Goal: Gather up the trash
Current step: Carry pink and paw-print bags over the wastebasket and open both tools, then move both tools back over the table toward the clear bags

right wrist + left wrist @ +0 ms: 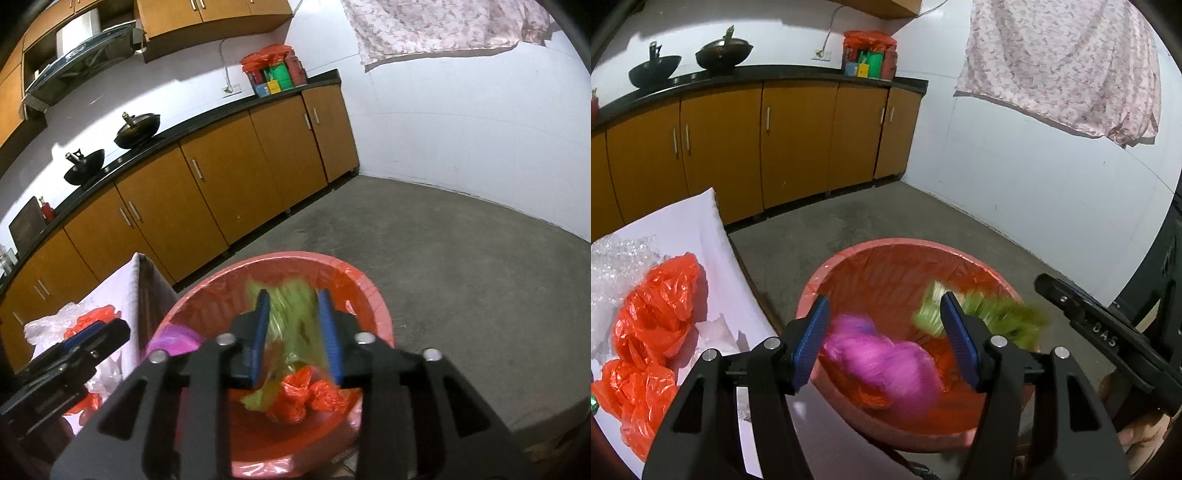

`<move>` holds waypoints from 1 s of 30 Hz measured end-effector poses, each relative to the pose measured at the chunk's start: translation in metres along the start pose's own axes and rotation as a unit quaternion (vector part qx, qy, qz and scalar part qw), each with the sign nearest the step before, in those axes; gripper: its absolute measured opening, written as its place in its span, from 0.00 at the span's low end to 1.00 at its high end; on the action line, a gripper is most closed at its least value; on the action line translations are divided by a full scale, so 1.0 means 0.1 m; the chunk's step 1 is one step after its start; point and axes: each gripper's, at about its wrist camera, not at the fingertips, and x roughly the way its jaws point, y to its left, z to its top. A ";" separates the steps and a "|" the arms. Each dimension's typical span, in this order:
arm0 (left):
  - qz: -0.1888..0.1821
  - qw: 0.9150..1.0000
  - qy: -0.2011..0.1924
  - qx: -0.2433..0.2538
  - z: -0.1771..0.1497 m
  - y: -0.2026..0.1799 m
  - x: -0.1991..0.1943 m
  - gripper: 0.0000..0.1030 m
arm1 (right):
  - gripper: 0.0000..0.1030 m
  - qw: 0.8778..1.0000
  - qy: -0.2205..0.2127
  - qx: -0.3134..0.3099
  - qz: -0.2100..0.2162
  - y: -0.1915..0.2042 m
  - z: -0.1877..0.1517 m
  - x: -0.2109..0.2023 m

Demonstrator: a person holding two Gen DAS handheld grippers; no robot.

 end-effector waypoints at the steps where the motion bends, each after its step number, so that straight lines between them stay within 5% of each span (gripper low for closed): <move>1: 0.002 1.000 0.000 -0.003 -0.01 0.03 -0.01 0.61 | 0.30 1.000 0.002 0.003 -0.003 -0.03 -0.01 0.00; 12: 0.052 0.998 -0.031 -0.035 -0.06 0.33 -0.38 0.61 | 0.30 1.000 0.000 -0.004 -0.003 0.06 -0.02 -0.08; 19: 0.094 0.992 -0.068 -0.056 -0.17 0.58 -0.80 0.63 | 0.30 0.998 0.009 -0.033 0.048 0.45 -0.07 -0.18; 30: 0.259 0.954 -0.082 -0.123 -0.65 1.49 -1.49 0.70 | 0.39 0.976 0.062 -0.124 0.167 1.54 -0.50 -0.25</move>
